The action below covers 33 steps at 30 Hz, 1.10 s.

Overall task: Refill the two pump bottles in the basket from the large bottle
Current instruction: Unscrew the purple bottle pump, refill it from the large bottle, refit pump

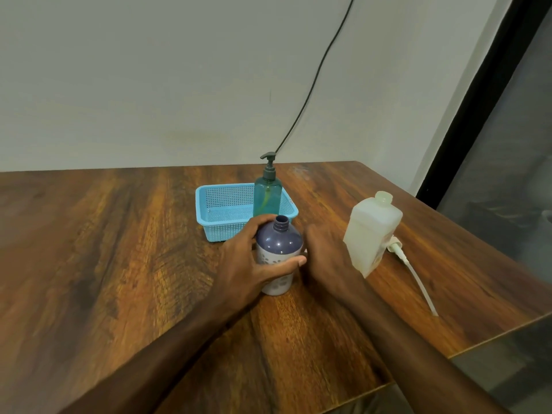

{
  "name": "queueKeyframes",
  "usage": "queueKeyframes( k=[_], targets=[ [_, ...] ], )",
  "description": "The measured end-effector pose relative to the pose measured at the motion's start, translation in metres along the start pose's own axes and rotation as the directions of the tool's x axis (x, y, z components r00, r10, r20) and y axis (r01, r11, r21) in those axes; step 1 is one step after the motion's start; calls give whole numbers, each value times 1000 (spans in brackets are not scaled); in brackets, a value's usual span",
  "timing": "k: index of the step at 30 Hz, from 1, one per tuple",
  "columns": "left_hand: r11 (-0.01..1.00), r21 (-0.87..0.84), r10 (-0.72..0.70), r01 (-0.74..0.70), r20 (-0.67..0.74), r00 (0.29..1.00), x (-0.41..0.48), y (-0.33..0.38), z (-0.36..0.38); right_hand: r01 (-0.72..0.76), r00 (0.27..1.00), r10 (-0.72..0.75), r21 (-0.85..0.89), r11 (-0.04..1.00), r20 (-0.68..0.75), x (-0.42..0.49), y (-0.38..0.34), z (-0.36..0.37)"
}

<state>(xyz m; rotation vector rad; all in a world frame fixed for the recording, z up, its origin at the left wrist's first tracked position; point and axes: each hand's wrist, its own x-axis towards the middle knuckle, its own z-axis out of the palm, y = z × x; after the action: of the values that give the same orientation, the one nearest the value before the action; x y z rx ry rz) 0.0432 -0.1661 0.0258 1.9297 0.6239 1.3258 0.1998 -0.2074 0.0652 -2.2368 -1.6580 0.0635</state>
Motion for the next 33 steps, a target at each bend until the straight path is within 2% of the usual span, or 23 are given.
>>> queueKeyframes(
  k=[3,6,8,11,14,17,20,23,29,33],
  targets=[
    [1000,-5,-5,5,13,1000,0,2,-1,-44,996,55,150,988,-72,-6,8,-1],
    [1000,19,-13,13,15,1000,-1,-1,0,22,948,94,357,934,-304,-11,11,-15],
    [1000,27,-8,8,3,1000,-2,-2,0,148,907,93,519,842,-411,-18,2,-37],
    [1000,23,-11,11,0,1000,-3,-2,1,354,863,53,675,648,-503,-27,-19,-74],
    [1000,26,-11,11,7,1000,-3,-1,1,476,842,-14,729,493,-540,-29,-39,-99],
    [1000,26,-15,14,13,1000,-2,-1,1,553,803,-41,716,427,-595,-26,-54,-116],
    [999,29,-21,20,25,999,-1,-3,1,595,771,-58,685,421,-634,-20,-65,-124],
    [999,30,-16,15,28,999,-1,-4,1,590,775,-80,671,449,-627,-15,-68,-119],
    [999,53,4,-5,17,1000,0,-3,2,490,848,-79,719,493,-524,-15,-53,-79],
    [999,38,-23,22,33,999,-1,-11,3,372,902,-8,769,520,-431,-20,-40,-44]
  ],
)
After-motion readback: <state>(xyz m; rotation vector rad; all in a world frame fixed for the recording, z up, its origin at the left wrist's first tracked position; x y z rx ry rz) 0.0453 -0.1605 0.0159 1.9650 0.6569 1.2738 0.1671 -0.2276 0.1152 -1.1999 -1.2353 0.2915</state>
